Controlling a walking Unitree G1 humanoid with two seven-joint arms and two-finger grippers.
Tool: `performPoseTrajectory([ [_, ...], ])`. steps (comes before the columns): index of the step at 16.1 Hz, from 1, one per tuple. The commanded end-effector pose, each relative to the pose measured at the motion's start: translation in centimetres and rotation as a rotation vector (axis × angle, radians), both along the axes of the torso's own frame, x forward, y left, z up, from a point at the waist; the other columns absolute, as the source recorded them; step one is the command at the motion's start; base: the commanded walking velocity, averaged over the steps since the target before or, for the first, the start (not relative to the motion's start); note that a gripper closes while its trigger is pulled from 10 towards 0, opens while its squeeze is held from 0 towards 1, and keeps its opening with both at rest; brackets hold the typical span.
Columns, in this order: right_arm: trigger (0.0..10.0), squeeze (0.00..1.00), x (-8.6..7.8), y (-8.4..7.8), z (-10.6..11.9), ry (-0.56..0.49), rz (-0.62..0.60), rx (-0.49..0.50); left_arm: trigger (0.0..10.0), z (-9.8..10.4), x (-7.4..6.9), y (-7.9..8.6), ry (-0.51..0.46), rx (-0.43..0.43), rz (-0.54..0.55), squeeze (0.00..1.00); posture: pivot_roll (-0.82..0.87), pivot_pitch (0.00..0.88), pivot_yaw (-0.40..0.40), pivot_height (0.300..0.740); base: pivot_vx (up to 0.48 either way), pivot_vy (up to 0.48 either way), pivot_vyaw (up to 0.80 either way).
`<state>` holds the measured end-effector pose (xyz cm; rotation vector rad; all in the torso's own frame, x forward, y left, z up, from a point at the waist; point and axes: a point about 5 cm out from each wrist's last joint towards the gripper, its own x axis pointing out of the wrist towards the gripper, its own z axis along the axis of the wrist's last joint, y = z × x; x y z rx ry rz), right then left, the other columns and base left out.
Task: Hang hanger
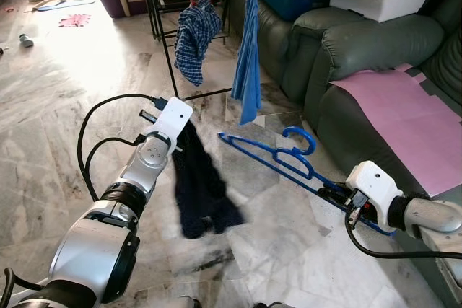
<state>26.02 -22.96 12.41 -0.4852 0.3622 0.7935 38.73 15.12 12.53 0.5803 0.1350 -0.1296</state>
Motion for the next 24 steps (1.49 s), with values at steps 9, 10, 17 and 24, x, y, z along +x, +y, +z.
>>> performPoseTrajectory([
  [9, 10.0, 0.0, -0.1, 2.3, -0.2, 0.075, 0.118, 0.073, 10.0, -0.1, 0.0, -0.9, 0.06, -0.077, -0.042, 0.0, -0.07, 0.08, 0.0, 0.74, 0.0, 0.0, 0.0],
  [10, 10.0, 0.0, 0.0, 2.6, -0.4, 0.078, 0.119, 0.077, 10.0, -0.1, 0.0, -0.9, 0.06, -0.079, -0.043, 0.0, -0.07, 0.079, -0.001, 0.74, 0.0, 0.0, 0.0],
  [17, 10.0, 0.0, 0.6, 2.6, -1.7, 0.079, 0.084, 0.028, 10.0, 1.0, 0.1, -1.7, 0.02, -0.101, -0.125, 0.0, -0.06, 0.08, -0.007, 0.74, 0.0, 0.0, 0.0],
  [24, 10.0, 0.0, -2.3, 3.2, -1.8, 0.208, 0.2, 0.068, 10.0, -0.2, -2.4, -0.5, -0.061, -0.083, -0.235, 0.0, -0.05, 0.082, -0.002, 0.74, 0.0, 0.0, 0.0],
])
